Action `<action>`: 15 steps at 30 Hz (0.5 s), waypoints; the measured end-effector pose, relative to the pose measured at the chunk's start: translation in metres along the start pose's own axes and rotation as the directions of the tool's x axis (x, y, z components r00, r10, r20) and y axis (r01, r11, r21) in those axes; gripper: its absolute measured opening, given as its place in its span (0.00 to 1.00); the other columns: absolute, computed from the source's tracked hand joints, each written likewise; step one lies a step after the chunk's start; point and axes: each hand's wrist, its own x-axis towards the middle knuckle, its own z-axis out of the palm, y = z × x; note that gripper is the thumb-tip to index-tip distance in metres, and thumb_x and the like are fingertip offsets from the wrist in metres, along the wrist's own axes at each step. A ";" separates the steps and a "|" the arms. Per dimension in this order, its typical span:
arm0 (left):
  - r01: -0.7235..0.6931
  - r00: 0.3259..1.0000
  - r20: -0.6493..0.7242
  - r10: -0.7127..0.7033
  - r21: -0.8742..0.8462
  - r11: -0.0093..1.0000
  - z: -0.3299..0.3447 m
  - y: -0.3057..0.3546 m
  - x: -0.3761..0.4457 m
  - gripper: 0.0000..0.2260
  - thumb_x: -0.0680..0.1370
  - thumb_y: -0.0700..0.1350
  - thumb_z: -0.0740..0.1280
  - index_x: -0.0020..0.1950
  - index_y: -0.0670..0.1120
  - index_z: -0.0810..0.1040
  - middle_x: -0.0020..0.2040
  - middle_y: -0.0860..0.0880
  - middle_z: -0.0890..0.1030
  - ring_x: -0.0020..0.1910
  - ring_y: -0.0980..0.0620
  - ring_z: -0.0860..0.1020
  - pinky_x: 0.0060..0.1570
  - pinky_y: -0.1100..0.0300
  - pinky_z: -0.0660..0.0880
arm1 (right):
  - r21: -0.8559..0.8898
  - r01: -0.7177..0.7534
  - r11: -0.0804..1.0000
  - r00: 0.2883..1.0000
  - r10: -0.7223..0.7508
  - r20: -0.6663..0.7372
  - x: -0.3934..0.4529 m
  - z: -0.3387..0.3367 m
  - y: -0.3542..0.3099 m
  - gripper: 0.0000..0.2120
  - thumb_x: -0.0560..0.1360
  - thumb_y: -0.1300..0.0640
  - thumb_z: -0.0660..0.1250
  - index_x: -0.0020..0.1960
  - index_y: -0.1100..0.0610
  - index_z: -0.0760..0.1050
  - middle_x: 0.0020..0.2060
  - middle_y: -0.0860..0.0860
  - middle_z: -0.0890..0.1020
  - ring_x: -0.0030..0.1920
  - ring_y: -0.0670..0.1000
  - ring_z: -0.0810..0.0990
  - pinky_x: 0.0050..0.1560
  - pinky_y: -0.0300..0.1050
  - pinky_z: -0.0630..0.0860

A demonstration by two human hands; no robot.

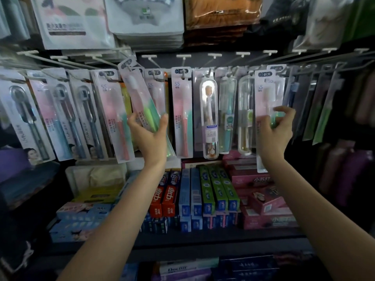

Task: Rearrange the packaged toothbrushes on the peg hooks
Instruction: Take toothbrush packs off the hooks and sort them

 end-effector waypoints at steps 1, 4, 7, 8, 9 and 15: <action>0.007 1.000 -0.006 -0.008 -0.009 1.000 0.002 0.001 0.000 0.30 0.72 0.50 0.71 0.67 0.44 0.61 0.63 0.50 0.69 0.63 0.51 0.70 0.65 0.58 0.66 | -0.018 -0.006 1.000 1.000 0.006 -0.006 0.002 -0.002 0.001 0.12 0.75 0.62 0.58 0.59 0.58 0.66 0.32 0.45 0.67 0.27 0.40 0.66 0.27 0.33 0.63; 0.055 0.998 0.006 -0.055 -0.057 0.997 0.009 0.006 -0.001 0.31 0.72 0.47 0.71 0.68 0.43 0.59 0.63 0.50 0.69 0.60 0.54 0.71 0.58 0.66 0.68 | -0.058 0.010 0.998 1.000 -0.011 -0.012 0.005 -0.005 0.002 0.12 0.75 0.61 0.58 0.59 0.58 0.66 0.31 0.45 0.67 0.28 0.44 0.66 0.30 0.39 0.64; 0.083 0.996 0.011 -0.083 -0.048 0.995 0.014 0.012 -0.004 0.32 0.72 0.47 0.71 0.69 0.44 0.57 0.64 0.50 0.70 0.57 0.55 0.72 0.51 0.73 0.69 | -0.090 0.021 0.996 1.000 -0.022 -0.006 0.007 -0.006 0.004 0.12 0.75 0.61 0.59 0.58 0.58 0.66 0.31 0.47 0.68 0.29 0.46 0.67 0.32 0.44 0.64; 0.081 0.997 0.005 -0.081 -0.050 0.995 0.014 0.014 -0.005 0.32 0.72 0.46 0.71 0.69 0.44 0.57 0.64 0.50 0.70 0.56 0.56 0.71 0.48 0.78 0.68 | -0.083 0.018 0.996 1.000 -0.018 0.001 0.006 -0.004 0.005 0.12 0.75 0.61 0.59 0.59 0.58 0.66 0.31 0.46 0.68 0.28 0.46 0.66 0.32 0.44 0.64; 0.076 0.997 0.000 -0.076 -0.057 0.995 0.014 0.016 -0.006 0.32 0.72 0.45 0.71 0.69 0.43 0.57 0.62 0.51 0.69 0.54 0.58 0.70 0.43 0.82 0.66 | -0.075 0.016 0.997 1.000 -0.015 0.010 0.004 -0.002 0.004 0.12 0.75 0.61 0.58 0.59 0.58 0.66 0.31 0.46 0.67 0.28 0.45 0.66 0.32 0.44 0.64; 0.046 0.999 0.024 -0.046 -0.017 0.999 0.000 0.013 -0.004 0.33 0.71 0.45 0.72 0.70 0.44 0.58 0.64 0.52 0.68 0.59 0.58 0.68 0.58 0.74 0.66 | -0.049 0.011 0.999 0.999 -0.009 0.036 -0.007 0.008 -0.001 0.10 0.75 0.63 0.59 0.56 0.57 0.66 0.32 0.45 0.65 0.29 0.44 0.64 0.31 0.43 0.62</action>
